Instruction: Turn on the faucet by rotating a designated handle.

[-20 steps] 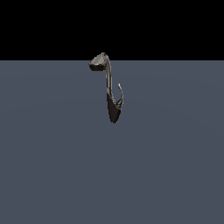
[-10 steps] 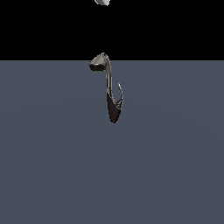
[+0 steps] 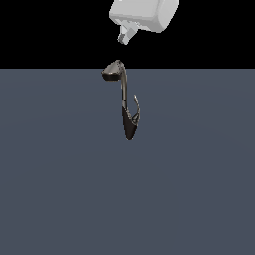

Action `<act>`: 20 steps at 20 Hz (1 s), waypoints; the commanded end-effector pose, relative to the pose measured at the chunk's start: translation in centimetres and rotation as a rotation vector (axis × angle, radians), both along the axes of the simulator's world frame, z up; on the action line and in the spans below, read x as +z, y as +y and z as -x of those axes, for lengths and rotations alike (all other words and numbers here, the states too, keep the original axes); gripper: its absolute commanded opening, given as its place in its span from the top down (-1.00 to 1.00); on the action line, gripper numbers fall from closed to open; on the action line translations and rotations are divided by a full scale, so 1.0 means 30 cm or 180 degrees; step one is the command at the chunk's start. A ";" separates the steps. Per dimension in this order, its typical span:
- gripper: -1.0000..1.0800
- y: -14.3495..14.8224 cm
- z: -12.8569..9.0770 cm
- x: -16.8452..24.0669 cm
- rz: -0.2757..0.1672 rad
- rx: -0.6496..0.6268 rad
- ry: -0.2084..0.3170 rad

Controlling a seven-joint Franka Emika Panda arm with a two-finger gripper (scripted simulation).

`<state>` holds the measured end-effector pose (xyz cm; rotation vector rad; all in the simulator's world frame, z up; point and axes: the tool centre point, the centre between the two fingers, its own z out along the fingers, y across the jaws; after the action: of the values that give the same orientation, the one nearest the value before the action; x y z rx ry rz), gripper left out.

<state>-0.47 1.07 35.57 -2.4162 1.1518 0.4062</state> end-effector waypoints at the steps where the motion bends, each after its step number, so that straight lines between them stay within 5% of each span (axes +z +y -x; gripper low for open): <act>1: 1.00 -0.014 -0.058 -0.055 -0.0099 -0.0250 0.0105; 12: 1.00 -0.100 -0.275 -0.337 -0.0506 -0.1337 0.0618; 20: 1.00 -0.156 -0.362 -0.510 -0.0706 -0.1915 0.0918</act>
<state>9.97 -3.35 21.09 -1.7831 1.7456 0.6385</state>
